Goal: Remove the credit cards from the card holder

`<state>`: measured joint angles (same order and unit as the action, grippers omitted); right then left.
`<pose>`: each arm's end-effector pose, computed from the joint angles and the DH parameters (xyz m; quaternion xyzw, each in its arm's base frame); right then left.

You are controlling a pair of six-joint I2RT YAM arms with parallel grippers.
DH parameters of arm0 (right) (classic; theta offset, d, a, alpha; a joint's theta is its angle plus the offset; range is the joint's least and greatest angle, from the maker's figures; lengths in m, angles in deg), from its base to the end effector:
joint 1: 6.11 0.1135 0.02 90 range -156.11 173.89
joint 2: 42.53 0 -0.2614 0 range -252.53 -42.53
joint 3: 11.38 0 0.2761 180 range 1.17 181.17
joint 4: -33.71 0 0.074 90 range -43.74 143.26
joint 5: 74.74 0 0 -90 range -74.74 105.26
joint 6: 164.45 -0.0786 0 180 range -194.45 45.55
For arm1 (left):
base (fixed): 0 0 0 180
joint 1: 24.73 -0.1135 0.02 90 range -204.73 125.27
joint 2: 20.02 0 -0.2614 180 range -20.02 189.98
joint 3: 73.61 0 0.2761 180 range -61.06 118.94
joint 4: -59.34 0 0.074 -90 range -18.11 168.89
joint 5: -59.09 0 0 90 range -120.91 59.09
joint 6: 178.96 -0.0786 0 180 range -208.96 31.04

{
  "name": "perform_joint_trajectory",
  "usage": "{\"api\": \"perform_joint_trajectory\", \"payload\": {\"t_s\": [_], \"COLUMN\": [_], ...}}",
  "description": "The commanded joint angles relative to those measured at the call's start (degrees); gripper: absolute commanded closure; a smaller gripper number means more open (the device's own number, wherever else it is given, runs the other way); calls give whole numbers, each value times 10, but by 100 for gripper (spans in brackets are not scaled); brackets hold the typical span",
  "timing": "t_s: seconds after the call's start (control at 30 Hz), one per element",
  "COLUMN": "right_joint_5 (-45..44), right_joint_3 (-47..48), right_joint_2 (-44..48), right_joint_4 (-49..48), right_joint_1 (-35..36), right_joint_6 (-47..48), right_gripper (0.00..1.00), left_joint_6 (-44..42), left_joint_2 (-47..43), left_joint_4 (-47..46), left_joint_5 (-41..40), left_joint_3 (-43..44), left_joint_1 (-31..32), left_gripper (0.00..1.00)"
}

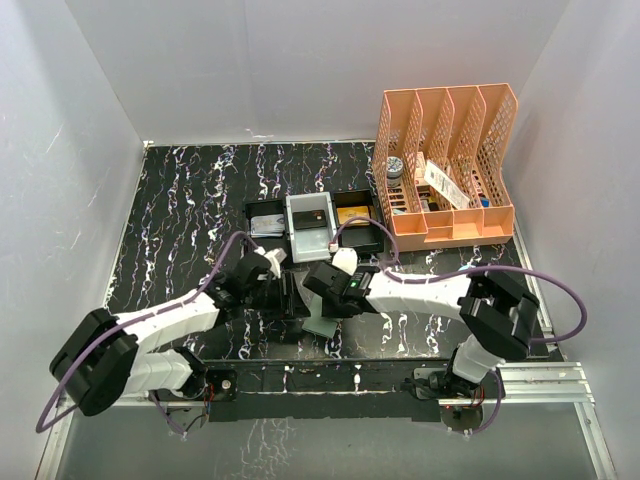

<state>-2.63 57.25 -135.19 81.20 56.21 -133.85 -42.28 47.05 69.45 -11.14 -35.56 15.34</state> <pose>0.1754 0.2823 0.1211 0.0001 0.9753 0.0638 0.2113 0.1929 -0.1970 0.1269 0.0223 0.8924 -0.4033 0.2011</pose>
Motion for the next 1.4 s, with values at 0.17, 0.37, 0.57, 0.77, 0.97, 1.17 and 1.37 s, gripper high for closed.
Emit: {"api": "perform_joint_trajectory", "payload": {"t_s": [0.17,0.37,0.57,0.77,0.97,1.17,1.37], "right_joint_5": [65,88,99,84,76,50,68], "right_joint_3": [-59,-96,-108,-106,-104,-96,-105], "right_joint_2": [29,70,97,107,139,153,162], "right_joint_4": [-84,-116,-99,-59,-36,15,14], "right_joint_1": [-14,-30,-38,-38,-38,-48,-65], "right_joint_6": [16,18,39,36,29,21,21], "right_gripper": [89,90,89,85,77,69,68], "left_joint_6": [-25,1,17,22,21,14,7], "left_joint_2": [108,146,138,132,117,116,96], "left_joint_4": [68,84,99,94,95,94,95], "left_joint_5": [-109,-163,-195,-194,-197,-183,-176], "left_joint_3": [71,70,51,45,45,50,55], "left_joint_1": [96,121,121,122,121,121,122], "left_gripper": [50,58,62,65,63,59,58]}}
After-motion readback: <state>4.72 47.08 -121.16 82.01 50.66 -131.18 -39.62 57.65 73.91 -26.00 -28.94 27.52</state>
